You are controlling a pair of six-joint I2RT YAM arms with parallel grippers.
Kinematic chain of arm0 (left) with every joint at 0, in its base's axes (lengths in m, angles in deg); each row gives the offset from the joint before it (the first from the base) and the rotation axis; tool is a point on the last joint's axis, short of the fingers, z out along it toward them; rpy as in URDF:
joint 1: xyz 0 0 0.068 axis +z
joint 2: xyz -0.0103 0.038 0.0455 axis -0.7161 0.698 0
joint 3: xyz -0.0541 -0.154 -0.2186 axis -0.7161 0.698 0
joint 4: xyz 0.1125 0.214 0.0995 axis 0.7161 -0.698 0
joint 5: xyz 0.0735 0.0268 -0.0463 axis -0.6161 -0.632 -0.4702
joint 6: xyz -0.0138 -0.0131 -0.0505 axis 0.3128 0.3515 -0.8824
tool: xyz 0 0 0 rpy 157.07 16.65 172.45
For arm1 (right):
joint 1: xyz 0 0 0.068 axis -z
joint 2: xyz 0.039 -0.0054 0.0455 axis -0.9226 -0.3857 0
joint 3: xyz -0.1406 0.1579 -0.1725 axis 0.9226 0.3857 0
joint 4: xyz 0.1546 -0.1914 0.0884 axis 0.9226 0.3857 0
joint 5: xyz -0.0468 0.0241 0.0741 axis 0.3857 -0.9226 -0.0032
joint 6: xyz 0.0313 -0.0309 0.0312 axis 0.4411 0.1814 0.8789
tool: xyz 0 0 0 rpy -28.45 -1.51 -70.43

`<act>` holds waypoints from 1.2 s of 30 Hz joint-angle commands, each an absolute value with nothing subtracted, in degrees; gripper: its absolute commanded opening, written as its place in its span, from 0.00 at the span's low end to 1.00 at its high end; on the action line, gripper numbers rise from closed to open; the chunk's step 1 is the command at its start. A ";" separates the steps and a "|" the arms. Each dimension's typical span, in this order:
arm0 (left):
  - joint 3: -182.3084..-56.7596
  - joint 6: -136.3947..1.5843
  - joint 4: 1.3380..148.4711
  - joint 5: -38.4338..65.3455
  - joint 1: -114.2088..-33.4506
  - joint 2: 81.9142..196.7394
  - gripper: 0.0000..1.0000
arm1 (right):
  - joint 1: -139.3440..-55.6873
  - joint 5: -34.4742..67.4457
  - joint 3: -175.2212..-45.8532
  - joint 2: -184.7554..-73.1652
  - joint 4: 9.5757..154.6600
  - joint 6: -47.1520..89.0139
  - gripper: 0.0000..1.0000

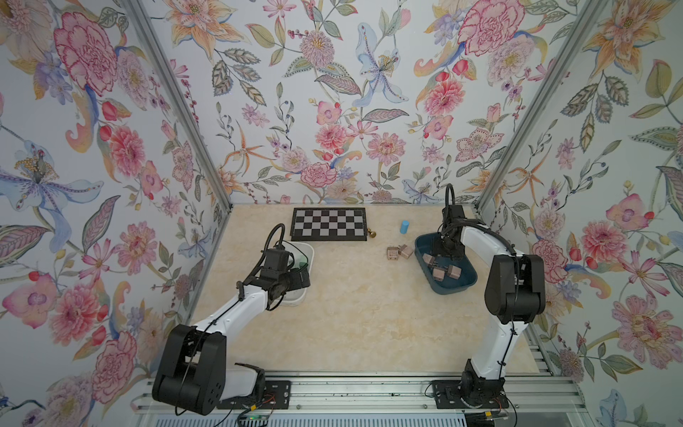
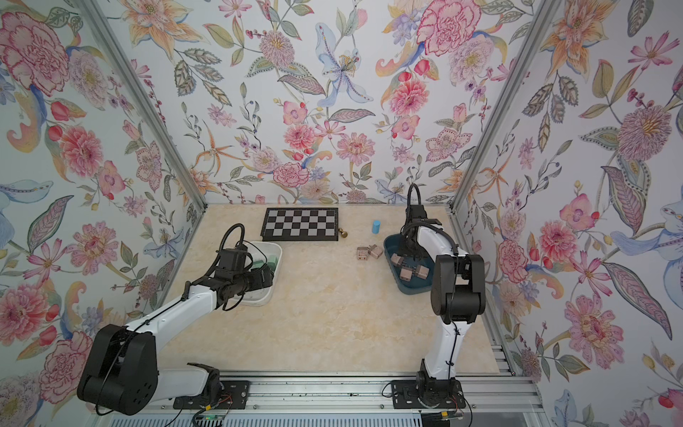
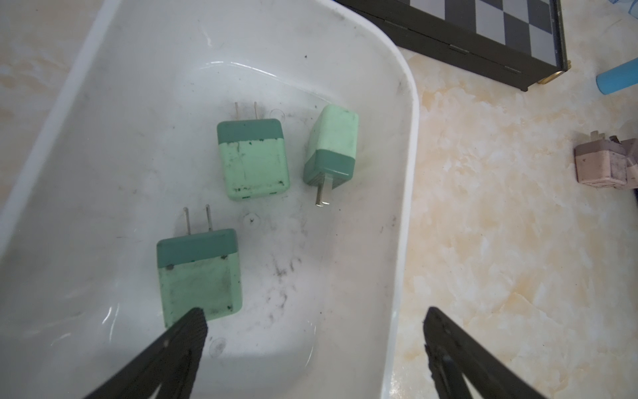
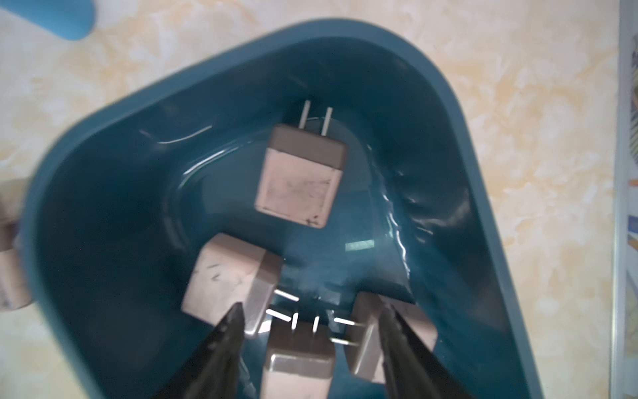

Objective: Place the plugs by color into the storage box
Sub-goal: Place the plug in the storage box, then pick up the plug from the center of the board.

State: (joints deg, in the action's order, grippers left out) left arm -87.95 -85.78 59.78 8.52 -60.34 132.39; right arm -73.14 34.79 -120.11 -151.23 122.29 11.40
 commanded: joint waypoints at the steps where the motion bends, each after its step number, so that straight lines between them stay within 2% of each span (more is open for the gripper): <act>1: -88.26 -86.84 60.84 8.26 -60.19 132.62 1.00 | -81.11 32.62 -121.88 -146.97 121.96 10.12 0.75; 4: -88.49 -86.97 60.94 8.52 -60.26 132.89 1.00 | -85.54 32.43 -125.08 -150.09 121.92 10.88 0.80; 11: -87.22 -86.66 60.38 8.10 -60.25 131.67 0.99 | -88.84 29.99 -131.90 -159.92 121.93 16.37 0.81; 26: -86.75 -85.96 60.93 8.26 -60.30 132.53 0.99 | -90.48 30.39 -135.96 -170.63 121.94 19.37 0.72; 34: -86.56 -85.53 61.04 8.09 -60.21 132.63 1.00 | -90.78 31.47 -138.16 -173.15 121.92 18.54 0.40; 36: -86.68 -85.53 61.03 8.17 -60.22 132.63 0.99 | -90.74 31.88 -137.74 -171.67 121.97 18.19 0.36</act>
State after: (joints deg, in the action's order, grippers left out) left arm -87.27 -86.15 60.42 8.52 -60.34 132.39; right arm -90.23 30.94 -137.51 -171.45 120.83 18.51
